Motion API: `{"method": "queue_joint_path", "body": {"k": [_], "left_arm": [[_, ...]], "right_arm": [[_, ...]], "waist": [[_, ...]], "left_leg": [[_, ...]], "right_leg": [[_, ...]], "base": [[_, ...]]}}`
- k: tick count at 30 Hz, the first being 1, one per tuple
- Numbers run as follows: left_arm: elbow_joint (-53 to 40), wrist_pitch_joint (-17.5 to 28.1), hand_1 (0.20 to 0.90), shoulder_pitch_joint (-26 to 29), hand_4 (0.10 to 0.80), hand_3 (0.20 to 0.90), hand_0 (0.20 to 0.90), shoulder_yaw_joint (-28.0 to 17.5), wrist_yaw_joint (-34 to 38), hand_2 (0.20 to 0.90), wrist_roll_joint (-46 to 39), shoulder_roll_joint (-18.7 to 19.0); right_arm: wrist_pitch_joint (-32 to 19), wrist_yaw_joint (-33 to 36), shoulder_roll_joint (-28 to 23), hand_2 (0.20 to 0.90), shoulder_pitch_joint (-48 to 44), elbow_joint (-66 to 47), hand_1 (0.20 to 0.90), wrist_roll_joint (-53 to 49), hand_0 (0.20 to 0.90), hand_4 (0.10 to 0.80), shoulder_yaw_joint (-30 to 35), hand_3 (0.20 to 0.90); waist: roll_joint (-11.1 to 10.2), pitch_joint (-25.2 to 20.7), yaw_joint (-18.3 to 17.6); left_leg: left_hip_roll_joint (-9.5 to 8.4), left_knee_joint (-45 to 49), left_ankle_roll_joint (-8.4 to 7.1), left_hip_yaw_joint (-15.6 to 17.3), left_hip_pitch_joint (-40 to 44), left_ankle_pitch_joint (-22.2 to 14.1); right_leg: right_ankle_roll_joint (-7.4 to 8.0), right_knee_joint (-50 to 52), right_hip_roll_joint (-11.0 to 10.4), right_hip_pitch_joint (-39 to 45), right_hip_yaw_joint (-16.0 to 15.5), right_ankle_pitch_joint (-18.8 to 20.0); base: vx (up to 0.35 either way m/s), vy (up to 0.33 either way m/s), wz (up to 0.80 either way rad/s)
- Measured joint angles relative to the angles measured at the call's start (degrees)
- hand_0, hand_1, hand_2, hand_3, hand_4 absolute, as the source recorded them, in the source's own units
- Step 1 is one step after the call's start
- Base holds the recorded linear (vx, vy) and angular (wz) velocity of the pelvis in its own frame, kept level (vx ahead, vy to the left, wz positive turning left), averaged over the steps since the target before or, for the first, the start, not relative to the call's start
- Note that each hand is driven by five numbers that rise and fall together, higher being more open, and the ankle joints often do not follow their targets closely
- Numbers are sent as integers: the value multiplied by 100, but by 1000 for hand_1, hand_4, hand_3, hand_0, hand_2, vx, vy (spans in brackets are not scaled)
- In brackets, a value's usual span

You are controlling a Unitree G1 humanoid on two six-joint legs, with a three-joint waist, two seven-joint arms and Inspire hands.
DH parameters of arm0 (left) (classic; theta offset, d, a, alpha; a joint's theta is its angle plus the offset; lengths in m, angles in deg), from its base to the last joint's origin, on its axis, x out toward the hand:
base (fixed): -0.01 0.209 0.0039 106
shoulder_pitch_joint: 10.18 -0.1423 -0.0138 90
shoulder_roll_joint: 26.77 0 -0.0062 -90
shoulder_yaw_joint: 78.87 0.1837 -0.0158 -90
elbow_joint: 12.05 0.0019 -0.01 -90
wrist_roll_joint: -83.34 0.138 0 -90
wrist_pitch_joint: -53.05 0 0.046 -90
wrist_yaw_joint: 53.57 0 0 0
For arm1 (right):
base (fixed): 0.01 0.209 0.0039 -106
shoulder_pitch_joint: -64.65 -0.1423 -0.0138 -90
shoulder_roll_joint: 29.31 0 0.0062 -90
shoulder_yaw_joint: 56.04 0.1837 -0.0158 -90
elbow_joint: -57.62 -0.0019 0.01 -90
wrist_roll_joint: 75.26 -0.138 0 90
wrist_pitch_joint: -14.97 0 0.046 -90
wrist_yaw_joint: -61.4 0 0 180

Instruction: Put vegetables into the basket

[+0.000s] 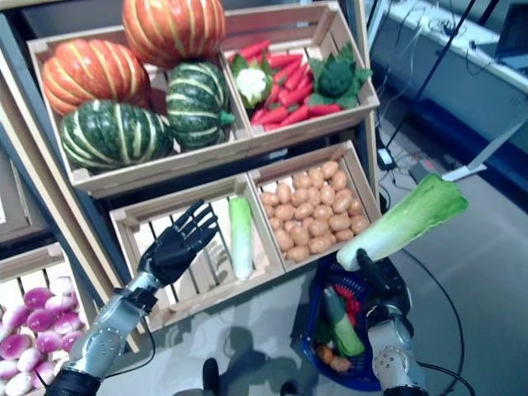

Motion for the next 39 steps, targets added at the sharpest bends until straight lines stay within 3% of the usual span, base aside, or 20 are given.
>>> {"method": "queue_joint_path", "body": {"k": [4,11,21,28,39], "left_arm": [[11,84,900,518,800,900,900,107,32,900,0,146],[33,454,900,1440,800,900,900,214,151,900,1,351],[34,700,900,1919,800,900,900,541,363,900,5,373],[30,823,900,2165,800,900,900,546,371,900,-3,401],[32,936,900,2436,800,900,900,547,650,900,-4,400]], "right_arm": [[-251,41,-156,300,-579,488,300,-205,300,400,23,300],[-503,-56,-235,300,-1796,1215,300,-644,300,400,92,300],[-486,-278,-561,300,-2729,1899,300,-862,300,400,-215,300],[12,-278,-751,300,-3295,2558,300,-863,300,400,-485,300],[302,-76,-803,300,-3916,3222,300,-1092,300,400,-468,300]], "waist": [[127,623,42],[185,1339,293],[297,1493,349],[313,1517,430],[335,1524,436]], "left_leg": [[56,544,21,-146,-604,-21],[-9,1909,39,-299,-2049,-276],[-101,3712,26,-454,-3713,-703],[-105,4985,22,-482,-4577,-1125],[-107,5663,24,-533,-5157,-1246]], "right_leg": [[-44,802,8,-690,-30,-212],[-233,3128,-281,-2506,20,-1006],[-366,5059,-567,-4096,56,-1629],[-422,6288,-701,-4880,202,-2087],[-465,6990,-726,-5459,311,-2234]], "base": [[-242,-40,11],[-142,6,12],[-89,26,12],[12,4,2],[-4,-3,1]]}}
